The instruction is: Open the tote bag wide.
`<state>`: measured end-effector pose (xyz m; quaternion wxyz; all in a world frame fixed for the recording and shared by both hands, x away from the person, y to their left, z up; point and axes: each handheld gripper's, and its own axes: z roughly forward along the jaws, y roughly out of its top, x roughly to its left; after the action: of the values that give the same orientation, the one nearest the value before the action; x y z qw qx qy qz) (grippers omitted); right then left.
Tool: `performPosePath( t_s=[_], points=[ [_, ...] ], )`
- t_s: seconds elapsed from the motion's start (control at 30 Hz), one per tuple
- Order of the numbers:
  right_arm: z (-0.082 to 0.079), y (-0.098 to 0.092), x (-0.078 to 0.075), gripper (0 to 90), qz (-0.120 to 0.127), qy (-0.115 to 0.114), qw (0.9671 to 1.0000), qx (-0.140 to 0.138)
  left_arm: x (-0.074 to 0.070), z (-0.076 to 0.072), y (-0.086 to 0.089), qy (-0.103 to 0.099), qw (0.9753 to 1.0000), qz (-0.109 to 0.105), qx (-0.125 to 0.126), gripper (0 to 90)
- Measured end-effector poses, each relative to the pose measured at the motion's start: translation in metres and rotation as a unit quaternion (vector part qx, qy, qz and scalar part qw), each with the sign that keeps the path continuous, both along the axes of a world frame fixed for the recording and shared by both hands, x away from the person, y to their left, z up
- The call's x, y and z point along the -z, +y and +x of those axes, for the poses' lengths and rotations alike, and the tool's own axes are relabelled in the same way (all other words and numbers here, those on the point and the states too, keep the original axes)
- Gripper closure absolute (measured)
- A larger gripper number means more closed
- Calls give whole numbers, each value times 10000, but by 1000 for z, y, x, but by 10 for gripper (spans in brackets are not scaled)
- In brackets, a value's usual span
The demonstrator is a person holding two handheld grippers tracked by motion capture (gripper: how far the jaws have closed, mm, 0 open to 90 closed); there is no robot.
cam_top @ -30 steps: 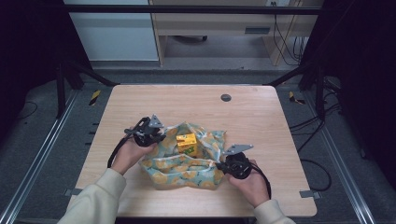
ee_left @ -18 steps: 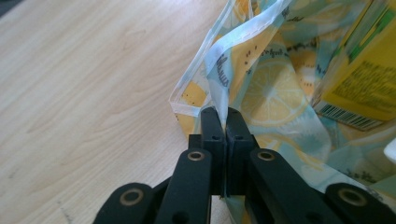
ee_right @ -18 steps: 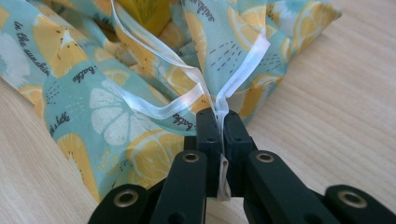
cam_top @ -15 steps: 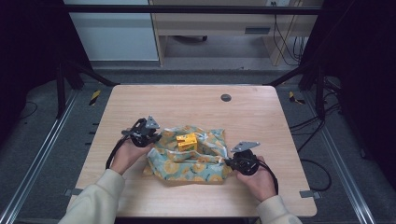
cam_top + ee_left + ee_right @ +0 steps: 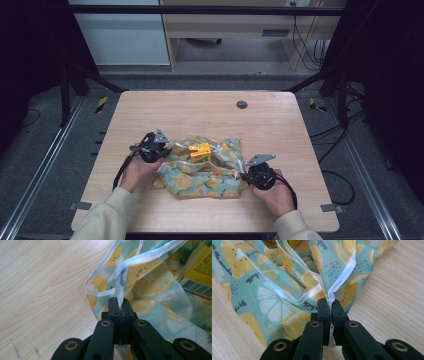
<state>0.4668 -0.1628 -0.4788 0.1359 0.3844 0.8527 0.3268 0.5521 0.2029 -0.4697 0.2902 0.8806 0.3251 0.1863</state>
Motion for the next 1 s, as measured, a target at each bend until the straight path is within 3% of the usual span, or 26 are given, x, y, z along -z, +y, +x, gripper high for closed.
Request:
performPosePath(
  t_s=[0.63, 1.0],
  points=[
    [1, 4, 3, 890, -104, 85, 9999, -45, 9, -1, -1, 69, 9995, 318, -19, 900],
    [3, 5, 4, 891, -360, -26, 9993, 20, 11, -4, 0, 61, 9989, 461, -17, 900]
  ],
)
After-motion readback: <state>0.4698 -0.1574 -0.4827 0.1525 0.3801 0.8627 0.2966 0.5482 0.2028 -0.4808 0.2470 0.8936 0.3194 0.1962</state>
